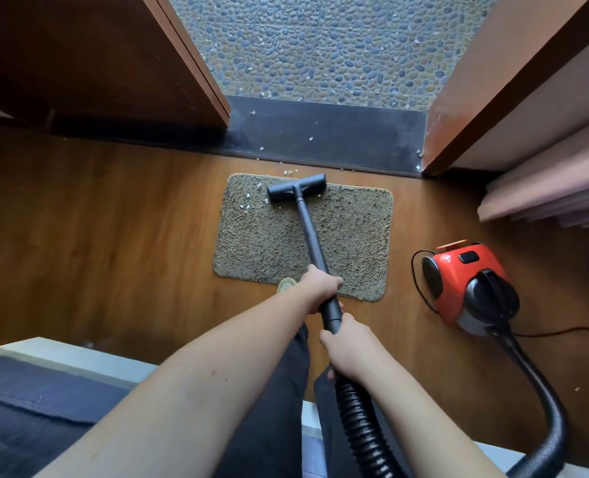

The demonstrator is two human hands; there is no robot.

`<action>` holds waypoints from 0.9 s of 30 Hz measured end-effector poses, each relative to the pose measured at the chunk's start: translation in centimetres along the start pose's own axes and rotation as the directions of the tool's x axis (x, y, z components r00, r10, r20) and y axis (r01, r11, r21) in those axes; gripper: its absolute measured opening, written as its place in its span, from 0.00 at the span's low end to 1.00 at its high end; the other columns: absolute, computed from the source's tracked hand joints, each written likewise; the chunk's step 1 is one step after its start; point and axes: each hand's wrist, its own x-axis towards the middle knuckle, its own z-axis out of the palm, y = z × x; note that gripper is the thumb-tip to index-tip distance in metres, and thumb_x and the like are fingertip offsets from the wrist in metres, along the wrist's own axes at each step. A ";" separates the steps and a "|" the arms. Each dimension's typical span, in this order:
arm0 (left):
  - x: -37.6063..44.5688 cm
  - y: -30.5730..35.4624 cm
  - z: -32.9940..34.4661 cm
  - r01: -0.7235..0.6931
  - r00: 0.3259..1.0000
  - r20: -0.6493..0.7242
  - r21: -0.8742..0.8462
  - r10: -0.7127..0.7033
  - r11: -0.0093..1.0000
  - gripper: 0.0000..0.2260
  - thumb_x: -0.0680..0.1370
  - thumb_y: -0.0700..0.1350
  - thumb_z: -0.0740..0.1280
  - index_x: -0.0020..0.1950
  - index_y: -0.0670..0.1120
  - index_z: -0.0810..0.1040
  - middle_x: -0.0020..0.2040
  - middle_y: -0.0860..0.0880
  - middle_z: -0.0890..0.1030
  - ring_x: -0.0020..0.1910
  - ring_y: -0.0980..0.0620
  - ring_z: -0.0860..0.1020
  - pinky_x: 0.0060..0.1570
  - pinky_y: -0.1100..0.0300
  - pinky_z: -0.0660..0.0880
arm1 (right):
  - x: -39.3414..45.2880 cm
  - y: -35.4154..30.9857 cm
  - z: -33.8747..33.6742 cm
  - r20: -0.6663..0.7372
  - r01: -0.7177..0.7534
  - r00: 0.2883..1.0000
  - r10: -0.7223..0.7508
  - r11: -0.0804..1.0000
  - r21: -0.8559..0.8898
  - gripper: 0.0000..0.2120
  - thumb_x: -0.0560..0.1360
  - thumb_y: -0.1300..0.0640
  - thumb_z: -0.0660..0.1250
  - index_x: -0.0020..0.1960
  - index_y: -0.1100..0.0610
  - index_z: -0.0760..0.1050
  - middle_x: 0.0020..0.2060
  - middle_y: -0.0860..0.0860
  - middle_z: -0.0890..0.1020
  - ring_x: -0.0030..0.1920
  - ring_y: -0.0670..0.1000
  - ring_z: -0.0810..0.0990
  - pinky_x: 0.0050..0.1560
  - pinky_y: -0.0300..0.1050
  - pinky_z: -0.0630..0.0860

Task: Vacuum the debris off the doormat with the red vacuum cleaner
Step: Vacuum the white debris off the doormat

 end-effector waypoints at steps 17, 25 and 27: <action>-0.8 -0.2 2.9 0.046 0.998 0.044 0.088 -0.050 0.995 0.24 0.75 0.44 0.69 0.66 0.45 0.61 0.60 0.40 0.73 0.43 0.37 0.84 0.33 0.46 0.82 | -1.1 2.6 -0.8 -0.009 0.002 1.000 -0.001 0.998 0.056 0.14 0.79 0.53 0.58 0.61 0.59 0.65 0.46 0.57 0.81 0.31 0.55 0.85 0.34 0.45 0.81; 1.0 1.3 2.0 0.016 1.000 0.023 0.151 -0.020 0.988 0.29 0.68 0.47 0.70 0.65 0.45 0.62 0.59 0.41 0.73 0.50 0.36 0.82 0.40 0.42 0.83 | 0.6 1.0 -1.3 -0.008 0.014 1.000 -0.013 0.994 0.105 0.13 0.77 0.51 0.59 0.56 0.59 0.67 0.45 0.60 0.83 0.33 0.58 0.85 0.38 0.48 0.82; 2.2 1.7 1.6 -0.002 1.000 0.005 0.142 0.001 0.990 0.34 0.62 0.49 0.70 0.65 0.46 0.62 0.59 0.40 0.73 0.52 0.35 0.81 0.44 0.39 0.82 | 1.0 0.2 -1.6 0.002 0.031 1.000 -0.031 0.991 0.128 0.12 0.77 0.52 0.60 0.56 0.59 0.66 0.42 0.59 0.82 0.33 0.60 0.85 0.40 0.52 0.83</action>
